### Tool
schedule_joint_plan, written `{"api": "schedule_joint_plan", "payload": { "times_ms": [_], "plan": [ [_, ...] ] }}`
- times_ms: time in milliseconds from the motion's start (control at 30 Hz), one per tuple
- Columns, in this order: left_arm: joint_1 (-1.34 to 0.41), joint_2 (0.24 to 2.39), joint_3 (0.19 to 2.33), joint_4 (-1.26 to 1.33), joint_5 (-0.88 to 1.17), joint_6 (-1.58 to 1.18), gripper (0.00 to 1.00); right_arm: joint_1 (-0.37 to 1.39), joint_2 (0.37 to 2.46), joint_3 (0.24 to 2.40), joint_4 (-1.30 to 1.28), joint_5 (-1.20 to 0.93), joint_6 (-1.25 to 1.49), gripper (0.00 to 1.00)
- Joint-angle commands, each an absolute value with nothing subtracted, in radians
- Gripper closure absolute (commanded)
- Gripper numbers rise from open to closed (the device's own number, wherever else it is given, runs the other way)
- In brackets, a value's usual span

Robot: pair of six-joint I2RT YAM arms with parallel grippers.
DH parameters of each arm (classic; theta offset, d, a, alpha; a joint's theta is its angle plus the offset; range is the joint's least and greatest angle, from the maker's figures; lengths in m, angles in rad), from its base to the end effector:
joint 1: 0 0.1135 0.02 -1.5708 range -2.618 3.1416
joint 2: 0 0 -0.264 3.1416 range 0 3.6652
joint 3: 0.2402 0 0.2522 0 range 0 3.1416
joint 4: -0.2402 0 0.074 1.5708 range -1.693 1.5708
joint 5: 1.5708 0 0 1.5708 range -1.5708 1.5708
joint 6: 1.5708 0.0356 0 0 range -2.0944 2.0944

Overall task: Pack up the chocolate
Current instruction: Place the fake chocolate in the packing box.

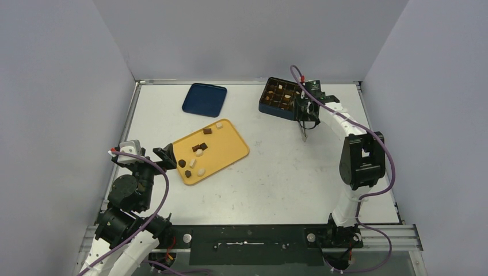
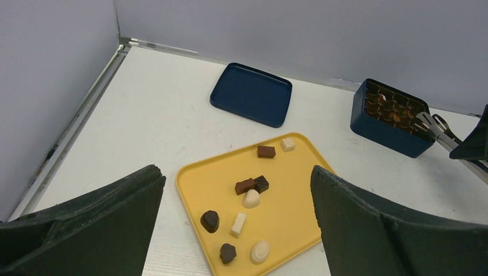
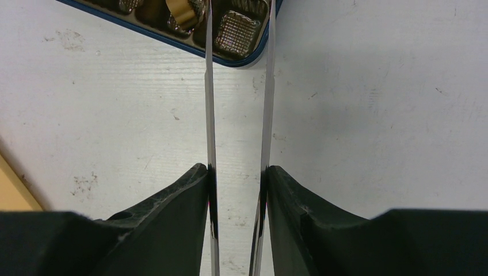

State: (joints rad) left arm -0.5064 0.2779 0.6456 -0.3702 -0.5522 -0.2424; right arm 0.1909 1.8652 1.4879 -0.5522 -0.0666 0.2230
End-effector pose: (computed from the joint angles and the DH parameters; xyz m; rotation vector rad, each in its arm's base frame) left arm 0.0768 -0.0212 0.3297 -0.2251 1.5588 -0.1532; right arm 0.4040 0.0805 0.2439 0.0126 2.5157 0.2537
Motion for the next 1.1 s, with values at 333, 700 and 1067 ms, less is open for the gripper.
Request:
{"api": "schedule_joint_plan", "payload": {
  "times_ms": [333, 700, 1067],
  "plan": [
    [-0.5, 0.275, 0.657, -0.343, -0.546, -0.235, 0.03, 0.174, 1.9, 1.551, -0.492, -0.055, 0.235, 0.59],
    [-0.5, 0.272, 0.659, -0.344, -0.547, -0.236, 0.03, 0.174, 1.875, 1.569, -0.5, -0.063, 0.236, 0.56],
    [-0.5, 0.272, 0.657, -0.345, -0.548, -0.235, 0.03, 0.18, 1.84, 1.599, -0.52, -0.074, 0.235, 0.54]
  ]
}}
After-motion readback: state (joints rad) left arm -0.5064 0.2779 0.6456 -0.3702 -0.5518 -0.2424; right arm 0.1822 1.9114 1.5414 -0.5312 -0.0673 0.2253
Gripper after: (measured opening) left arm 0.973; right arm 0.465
